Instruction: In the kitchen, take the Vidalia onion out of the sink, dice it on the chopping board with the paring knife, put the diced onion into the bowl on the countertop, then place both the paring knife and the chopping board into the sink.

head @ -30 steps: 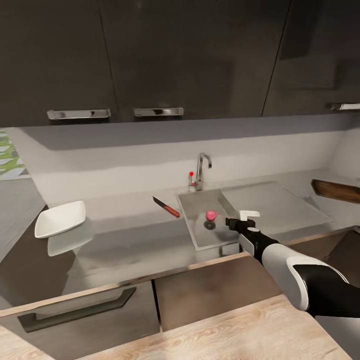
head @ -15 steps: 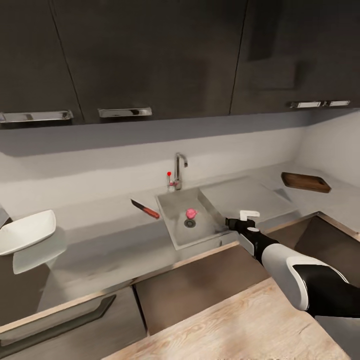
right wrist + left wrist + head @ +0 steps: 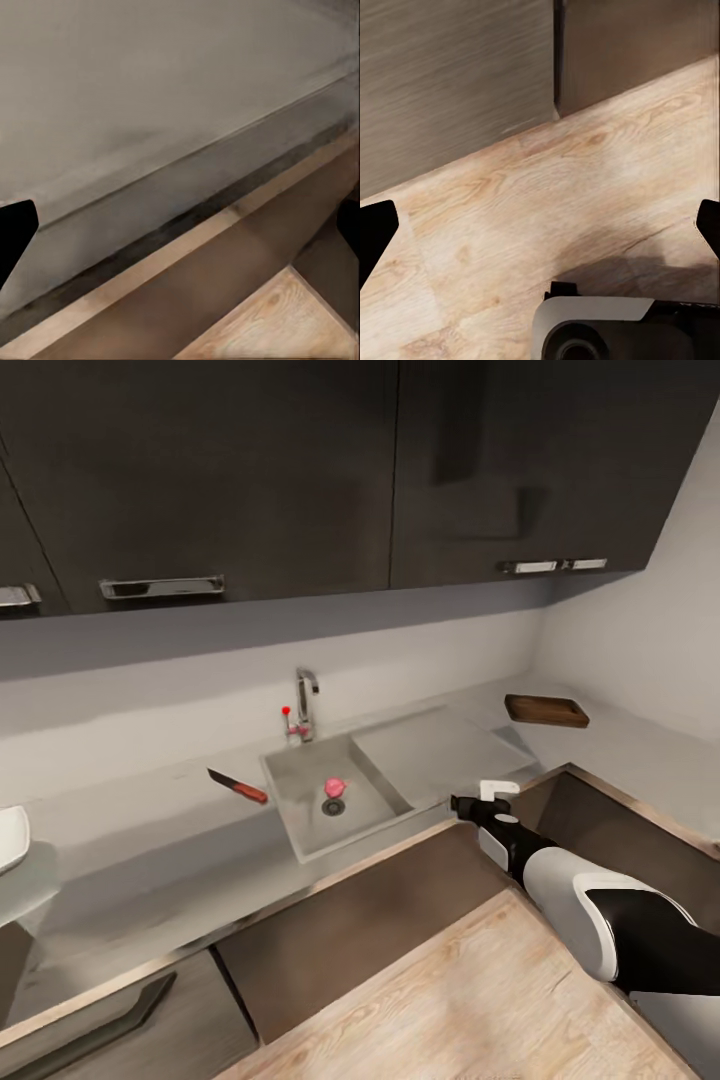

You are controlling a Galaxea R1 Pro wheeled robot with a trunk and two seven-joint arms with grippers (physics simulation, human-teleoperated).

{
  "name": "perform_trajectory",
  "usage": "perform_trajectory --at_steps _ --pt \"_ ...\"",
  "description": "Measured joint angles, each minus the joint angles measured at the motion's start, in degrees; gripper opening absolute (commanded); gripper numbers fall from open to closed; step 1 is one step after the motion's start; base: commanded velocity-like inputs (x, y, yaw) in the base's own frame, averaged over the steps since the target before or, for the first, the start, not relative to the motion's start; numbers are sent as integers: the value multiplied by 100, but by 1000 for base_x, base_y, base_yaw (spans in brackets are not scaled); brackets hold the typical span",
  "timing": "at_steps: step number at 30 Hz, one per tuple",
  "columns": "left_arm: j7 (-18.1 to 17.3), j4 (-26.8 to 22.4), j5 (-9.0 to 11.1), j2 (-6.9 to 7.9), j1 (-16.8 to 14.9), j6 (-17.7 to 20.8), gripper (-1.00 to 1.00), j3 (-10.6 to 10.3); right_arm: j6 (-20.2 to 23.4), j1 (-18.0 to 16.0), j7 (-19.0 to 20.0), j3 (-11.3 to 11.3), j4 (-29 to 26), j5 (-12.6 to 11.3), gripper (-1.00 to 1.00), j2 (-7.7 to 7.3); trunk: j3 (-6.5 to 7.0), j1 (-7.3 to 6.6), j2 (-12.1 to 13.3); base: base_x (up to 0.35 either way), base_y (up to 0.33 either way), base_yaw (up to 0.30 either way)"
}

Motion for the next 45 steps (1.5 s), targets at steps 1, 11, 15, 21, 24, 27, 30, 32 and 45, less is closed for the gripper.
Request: perform_trajectory --at_steps 1,11,15,21,24,27,30,32,45 --pt "0 0 0 0 0 0 100 0 0 0 0 0 -2 0 100 0 0 0 0 0 -121 -277" --pt "0 2 0 -1 0 -1 100 1 0 -1 1 0 -39 0 100 2 0 0 1 0 -138 -240" --pt "0 2 0 0 0 -3 100 1 0 -1 -1 0 -64 4 100 9 -1 0 -1 0 -72 -42" --pt "0 -1 0 0 0 -3 100 -2 8 -1 -8 -3 -149 10 100 10 -1 0 -1 0 -11 -7" --pt "0 2 1 0 0 -3 100 -5 14 -1 -13 -11 -183 15 100 5 -1 0 -1 0 -2 -1" --pt "0 3 1 0 0 -3 100 -7 64 -1 -19 -11 -434 21 100 -36 -1 0 -1 0 0 0" --pt "-3 3 0 0 1 -3 100 -8 1033 -6 -18 -9 -1495 28 100 -217 0 0 -3 0 0 0" --pt "-5 3 0 -1 0 -3 100 -8 1782 -6 -13 -6 -2144 28 100 -367 0 0 -2 0 0 0" --pt "-8 4 0 -8 0 -2 100 -19 3268 -3 -15 15 -3659 41 100 -645 -1 -2 -2 78 -156 0"
